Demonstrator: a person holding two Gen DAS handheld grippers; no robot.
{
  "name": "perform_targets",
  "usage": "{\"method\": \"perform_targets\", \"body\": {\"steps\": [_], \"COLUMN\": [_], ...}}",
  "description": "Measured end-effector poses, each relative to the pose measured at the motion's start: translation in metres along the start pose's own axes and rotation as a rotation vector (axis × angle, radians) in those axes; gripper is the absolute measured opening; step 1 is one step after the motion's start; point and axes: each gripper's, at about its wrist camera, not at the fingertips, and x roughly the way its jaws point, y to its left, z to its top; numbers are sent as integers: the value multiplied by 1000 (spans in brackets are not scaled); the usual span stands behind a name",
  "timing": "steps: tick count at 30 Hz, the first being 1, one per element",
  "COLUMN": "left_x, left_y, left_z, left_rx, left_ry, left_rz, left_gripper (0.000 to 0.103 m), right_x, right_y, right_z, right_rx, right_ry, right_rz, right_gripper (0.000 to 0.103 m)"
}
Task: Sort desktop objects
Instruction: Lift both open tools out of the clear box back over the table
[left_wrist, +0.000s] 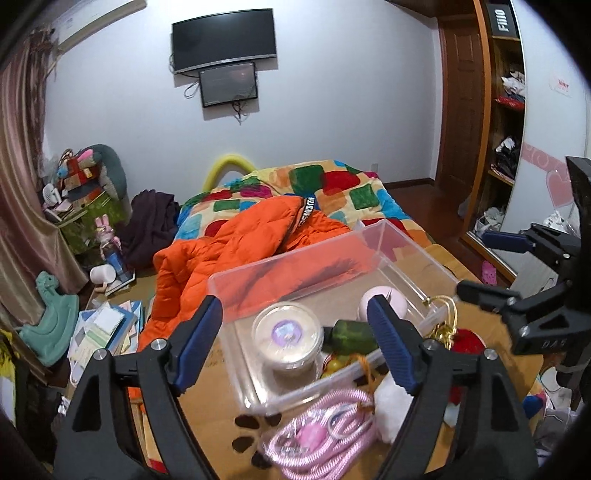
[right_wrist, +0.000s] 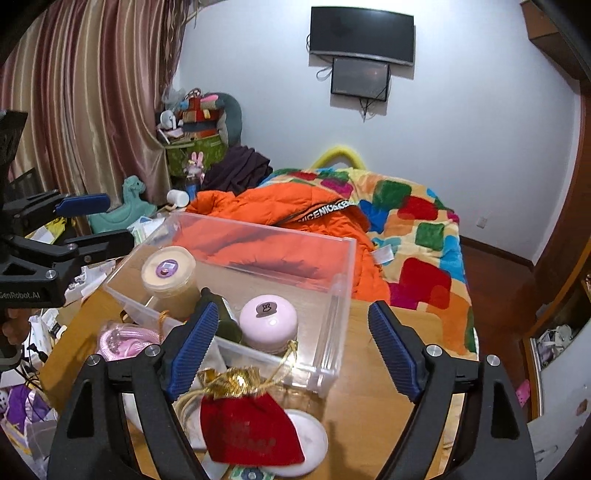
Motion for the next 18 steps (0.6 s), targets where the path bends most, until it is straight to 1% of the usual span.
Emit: {"method": "perform_targets", "body": {"steps": [4,8,11,14,18], "left_x": [-9,-14,-18,-19,-16], "left_y": [9,18,26,29,31], "left_z": [-15,-31,-45,-57,-72], "left_rx": [-21,-39,-56,-66,-66], "left_ry": [6,27,45,60,92], "left_rz": [10,26,26,29,17], "left_gripper": [82,82,83,86,87], "right_x": [-16,-23,-25,-24,-23], "right_y": [6,10,13,16,19], "right_z": [-9,-20,-29,-37,-49], "right_rx": [-9,-6,-4,-10,-18], "right_ry": [-26,-27,-21,-7,9], "right_rz": [-15,-4,0,-3,-10], "right_gripper": [82,82,82,82,82]}}
